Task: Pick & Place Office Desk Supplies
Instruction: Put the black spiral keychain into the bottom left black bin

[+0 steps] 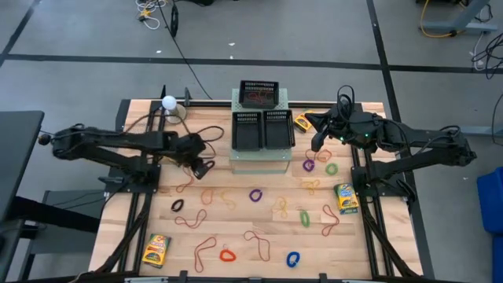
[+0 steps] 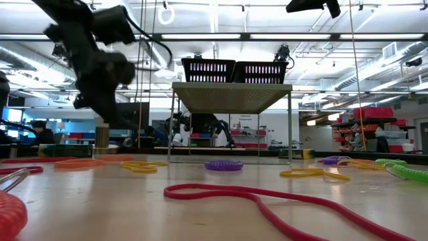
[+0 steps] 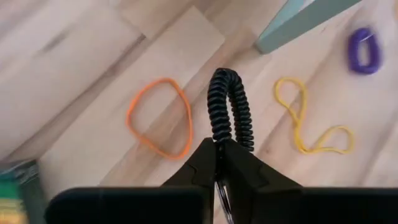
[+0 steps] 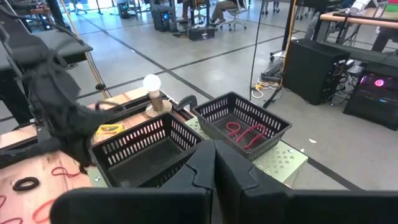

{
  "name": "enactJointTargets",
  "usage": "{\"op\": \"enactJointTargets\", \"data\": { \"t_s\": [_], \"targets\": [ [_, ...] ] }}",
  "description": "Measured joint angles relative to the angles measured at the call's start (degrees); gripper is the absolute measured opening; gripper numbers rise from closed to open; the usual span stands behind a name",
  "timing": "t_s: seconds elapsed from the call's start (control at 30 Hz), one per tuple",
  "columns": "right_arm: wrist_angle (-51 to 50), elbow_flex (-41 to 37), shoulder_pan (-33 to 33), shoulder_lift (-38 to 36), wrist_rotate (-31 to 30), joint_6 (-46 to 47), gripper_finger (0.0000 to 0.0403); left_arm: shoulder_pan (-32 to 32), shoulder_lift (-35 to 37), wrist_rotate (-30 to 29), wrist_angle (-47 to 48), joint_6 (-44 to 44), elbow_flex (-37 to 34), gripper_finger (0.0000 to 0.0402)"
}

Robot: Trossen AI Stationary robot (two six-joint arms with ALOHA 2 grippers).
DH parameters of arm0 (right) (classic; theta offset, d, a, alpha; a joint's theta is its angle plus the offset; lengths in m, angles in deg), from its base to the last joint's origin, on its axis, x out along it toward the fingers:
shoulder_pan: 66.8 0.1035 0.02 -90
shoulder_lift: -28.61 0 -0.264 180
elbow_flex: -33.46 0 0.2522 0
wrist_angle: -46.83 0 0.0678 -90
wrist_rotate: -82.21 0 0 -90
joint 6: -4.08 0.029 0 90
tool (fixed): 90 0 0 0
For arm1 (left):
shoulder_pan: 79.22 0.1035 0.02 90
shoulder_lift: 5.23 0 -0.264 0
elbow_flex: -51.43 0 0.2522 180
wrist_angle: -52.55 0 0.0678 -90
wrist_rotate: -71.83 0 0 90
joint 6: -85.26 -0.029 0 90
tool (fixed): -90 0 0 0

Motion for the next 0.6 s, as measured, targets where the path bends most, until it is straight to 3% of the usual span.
{"op": "enactJointTargets", "data": {
  "t_s": [0.17, 0.3, 0.43, 0.6],
  "targets": [
    [0.0, 0.0, 0.0, 0.0, 0.0, 0.1, 0.0011, 0.0, 11.0, 0.7, 0.7, 1.4, 0.2, 0.0021],
    [0.0, 0.0, 0.0, 0.0, 0.0, 0.2, 0.0011, 0.0, 16.4, -2.4, -1.1, 3.3, 3.1, 0.0021],
    [0.0, 0.0, 0.0, 0.0, -1.7, 0.2, 0.0011, 0.1, 16.9, -8.8, -6.2, 5.1, 6.9, 0.0021],
    [0.0, 0.0, -0.9, 0.0, -2.4, -0.5, 0.0011, 0.2, 12.6, -16.2, -15.1, 5.9, 11.7, 0.0021]
  ]
}}
